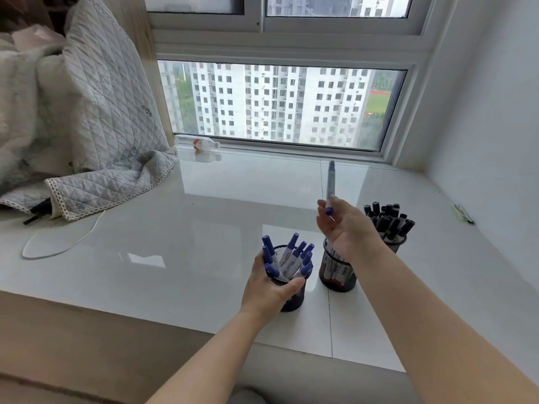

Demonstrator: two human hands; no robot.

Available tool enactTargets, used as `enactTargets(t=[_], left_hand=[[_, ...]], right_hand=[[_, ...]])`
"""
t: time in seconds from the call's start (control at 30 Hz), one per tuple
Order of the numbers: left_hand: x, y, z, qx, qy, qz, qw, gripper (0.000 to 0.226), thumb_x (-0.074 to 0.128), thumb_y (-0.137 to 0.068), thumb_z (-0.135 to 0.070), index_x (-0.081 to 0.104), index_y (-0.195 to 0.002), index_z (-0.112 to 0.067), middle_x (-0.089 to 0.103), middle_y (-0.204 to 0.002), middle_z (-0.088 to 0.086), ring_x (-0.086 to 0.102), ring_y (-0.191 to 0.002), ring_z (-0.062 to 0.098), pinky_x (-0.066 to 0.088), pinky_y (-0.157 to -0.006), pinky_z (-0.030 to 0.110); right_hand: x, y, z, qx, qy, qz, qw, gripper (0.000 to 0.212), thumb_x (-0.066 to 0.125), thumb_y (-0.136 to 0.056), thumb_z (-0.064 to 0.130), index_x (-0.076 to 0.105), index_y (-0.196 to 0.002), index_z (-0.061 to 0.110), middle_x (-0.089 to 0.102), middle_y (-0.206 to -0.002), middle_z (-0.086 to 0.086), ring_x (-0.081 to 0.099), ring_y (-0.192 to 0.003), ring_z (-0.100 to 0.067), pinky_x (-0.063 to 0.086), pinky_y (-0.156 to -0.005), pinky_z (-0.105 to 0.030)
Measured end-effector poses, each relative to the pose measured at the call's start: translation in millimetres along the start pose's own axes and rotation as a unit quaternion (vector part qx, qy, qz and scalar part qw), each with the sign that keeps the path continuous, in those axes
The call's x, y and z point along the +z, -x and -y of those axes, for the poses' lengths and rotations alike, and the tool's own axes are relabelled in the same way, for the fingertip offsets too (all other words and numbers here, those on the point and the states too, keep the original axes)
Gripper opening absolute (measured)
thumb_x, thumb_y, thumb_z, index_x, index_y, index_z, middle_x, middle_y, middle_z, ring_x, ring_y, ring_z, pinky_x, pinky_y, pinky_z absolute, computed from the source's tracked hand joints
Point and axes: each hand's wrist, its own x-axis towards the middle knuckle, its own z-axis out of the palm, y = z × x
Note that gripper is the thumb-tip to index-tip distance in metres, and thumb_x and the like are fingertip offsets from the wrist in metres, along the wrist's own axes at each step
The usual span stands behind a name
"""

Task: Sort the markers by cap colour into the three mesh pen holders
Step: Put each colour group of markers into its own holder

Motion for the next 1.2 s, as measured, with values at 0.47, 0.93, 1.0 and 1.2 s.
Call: enactTargets(t=[0.47, 0.93, 1.0, 1.2], left_hand=[[-4, -2, 2, 0.003, 0.006, 0.016, 1.0, 0.065, 0.077, -0.052, -0.049, 0.036, -0.101, -0.062, 0.061, -0.097, -0.029, 0.059, -0.086, -0.014, 0.048, -0.068, 0.009], [-2, -4, 7, 0.018, 0.028, 0.019, 0.999, 0.069, 0.08, -0.052, -0.05, 0.037, -0.106, -0.058, 0.062, -0.103, -0.021, 0.061, -0.095, -0.002, 0.052, -0.082, 0.025], [-2, -4, 7, 0.02, 0.027, 0.02, 0.999, 0.07, 0.08, -0.052, -0.051, 0.037, -0.107, -0.058, 0.061, -0.103, -0.022, 0.061, -0.094, -0.004, 0.051, -0.08, 0.022], [-3, -2, 6, 0.026, 0.035, 0.017, 0.999, 0.068, 0.078, -0.053, -0.046, 0.039, -0.107, -0.057, 0.063, -0.102, -0.022, 0.062, -0.093, -0.004, 0.049, -0.077, 0.018]], right_hand=[[4, 12, -29, -0.099, 0.478, 0.082, 0.869, 0.018, 0.052, -0.092, 0.024, 0.066, -0.097, 0.013, 0.068, -0.089, -0.002, 0.061, -0.074, -0.009, 0.05, -0.062, -0.021], [-26, 16, -63, -0.372, 0.629, 0.01, 0.683, 0.08, 0.064, -0.078, 0.006, 0.021, -0.142, 0.024, 0.062, -0.077, -0.003, 0.063, -0.06, -0.022, 0.054, -0.055, -0.035], [-28, 17, -62, -0.364, 0.64, 0.039, 0.676, 0.07, 0.06, -0.081, 0.01, 0.026, -0.139, 0.03, 0.061, -0.074, 0.002, 0.064, -0.063, -0.021, 0.054, -0.057, -0.037], [-31, 11, -54, -0.356, 0.57, 0.059, 0.738, 0.005, 0.052, -0.091, 0.02, 0.057, -0.093, 0.02, 0.058, -0.072, 0.012, 0.056, -0.067, -0.006, 0.048, -0.067, -0.03]])
